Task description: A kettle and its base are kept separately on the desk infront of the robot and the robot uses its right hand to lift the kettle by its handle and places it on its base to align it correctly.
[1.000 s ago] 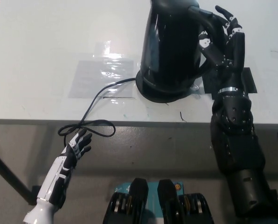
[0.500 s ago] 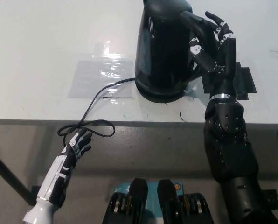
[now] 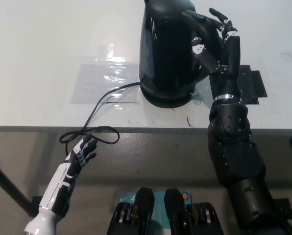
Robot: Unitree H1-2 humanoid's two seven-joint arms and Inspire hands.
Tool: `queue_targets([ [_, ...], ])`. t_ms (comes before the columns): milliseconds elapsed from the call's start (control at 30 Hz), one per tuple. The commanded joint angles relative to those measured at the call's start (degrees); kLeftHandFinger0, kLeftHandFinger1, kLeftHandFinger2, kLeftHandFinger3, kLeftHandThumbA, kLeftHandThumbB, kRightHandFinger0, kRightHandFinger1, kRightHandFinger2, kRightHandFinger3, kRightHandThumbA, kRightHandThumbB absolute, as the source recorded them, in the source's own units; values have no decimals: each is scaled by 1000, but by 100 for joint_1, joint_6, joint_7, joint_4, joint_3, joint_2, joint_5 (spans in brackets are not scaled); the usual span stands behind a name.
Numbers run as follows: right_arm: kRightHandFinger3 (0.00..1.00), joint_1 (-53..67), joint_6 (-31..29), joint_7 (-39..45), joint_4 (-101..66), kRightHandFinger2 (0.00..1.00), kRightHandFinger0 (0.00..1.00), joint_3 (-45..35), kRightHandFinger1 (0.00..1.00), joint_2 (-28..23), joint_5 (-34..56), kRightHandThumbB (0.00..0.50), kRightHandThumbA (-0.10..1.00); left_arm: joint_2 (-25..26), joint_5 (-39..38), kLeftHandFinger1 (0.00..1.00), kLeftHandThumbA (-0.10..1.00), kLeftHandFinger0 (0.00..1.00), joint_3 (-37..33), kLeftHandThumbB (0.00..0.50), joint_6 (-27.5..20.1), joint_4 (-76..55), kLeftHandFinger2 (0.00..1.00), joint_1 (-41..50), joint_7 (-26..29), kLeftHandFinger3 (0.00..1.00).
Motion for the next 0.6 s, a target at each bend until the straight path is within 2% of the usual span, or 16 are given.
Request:
queue_targets([
  [0,780,-349,-295,-133,134,715,0,133,307,66,-231,147,-100,137,-69,1000,1000,1000,71,77,-110,-66,1000,-108,-88,1000],
  [567,781,-485,-413,-243,512,688,0,309,294,13,-474,154,-100,104,-40,1000,1000,1000,78,86,-73,-73,1000,-153,-95,1000],
])
